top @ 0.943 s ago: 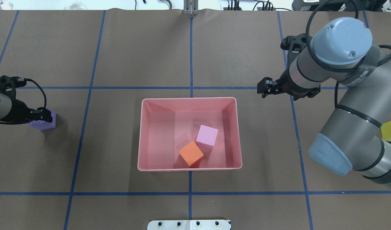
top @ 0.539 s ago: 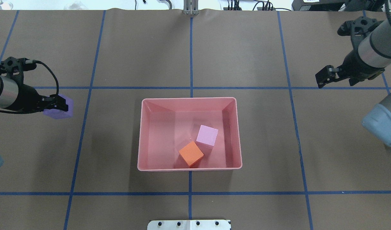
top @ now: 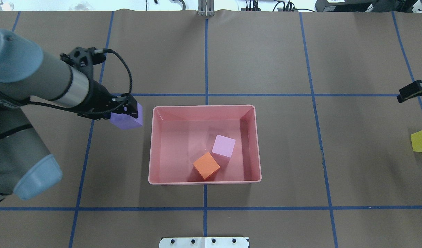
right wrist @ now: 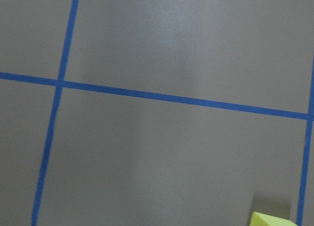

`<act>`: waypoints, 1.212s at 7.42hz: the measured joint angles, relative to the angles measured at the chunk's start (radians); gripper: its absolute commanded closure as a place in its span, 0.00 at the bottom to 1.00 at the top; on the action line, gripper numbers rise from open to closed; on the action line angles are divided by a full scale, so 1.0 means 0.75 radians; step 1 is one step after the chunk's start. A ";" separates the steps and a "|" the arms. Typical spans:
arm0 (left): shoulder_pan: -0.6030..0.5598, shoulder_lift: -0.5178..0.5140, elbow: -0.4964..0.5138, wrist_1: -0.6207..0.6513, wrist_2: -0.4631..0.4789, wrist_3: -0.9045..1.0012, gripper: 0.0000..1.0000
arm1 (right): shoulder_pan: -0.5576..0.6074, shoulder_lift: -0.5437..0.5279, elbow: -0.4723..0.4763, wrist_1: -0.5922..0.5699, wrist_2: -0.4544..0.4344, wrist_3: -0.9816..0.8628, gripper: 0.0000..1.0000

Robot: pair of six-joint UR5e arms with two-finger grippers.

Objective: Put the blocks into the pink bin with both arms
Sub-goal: 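Carry the purple cube into the pink bin with the left gripper, then release the purple cube in the bin while the right gripper grasps the yellow cube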

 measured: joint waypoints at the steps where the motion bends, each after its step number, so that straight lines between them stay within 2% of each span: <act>1: 0.102 -0.104 0.018 0.072 0.082 -0.059 0.00 | 0.050 -0.060 -0.061 0.086 0.022 -0.080 0.00; 3: 0.245 -0.240 0.090 0.138 0.251 -0.105 0.00 | 0.103 -0.141 -0.133 0.142 0.028 -0.175 0.00; 5: 0.289 -0.271 0.111 0.146 0.312 -0.125 0.00 | 0.113 -0.199 -0.153 0.175 0.022 -0.130 0.00; 6: 0.295 -0.274 0.112 0.146 0.320 -0.127 0.00 | 0.114 -0.226 -0.198 0.295 0.018 -0.048 0.00; 8: 0.299 -0.275 0.112 0.146 0.325 -0.128 0.00 | 0.099 -0.265 -0.428 0.777 0.014 0.190 0.00; 9: 0.299 -0.275 0.111 0.146 0.326 -0.128 0.00 | 0.076 -0.273 -0.511 0.960 0.012 0.296 0.00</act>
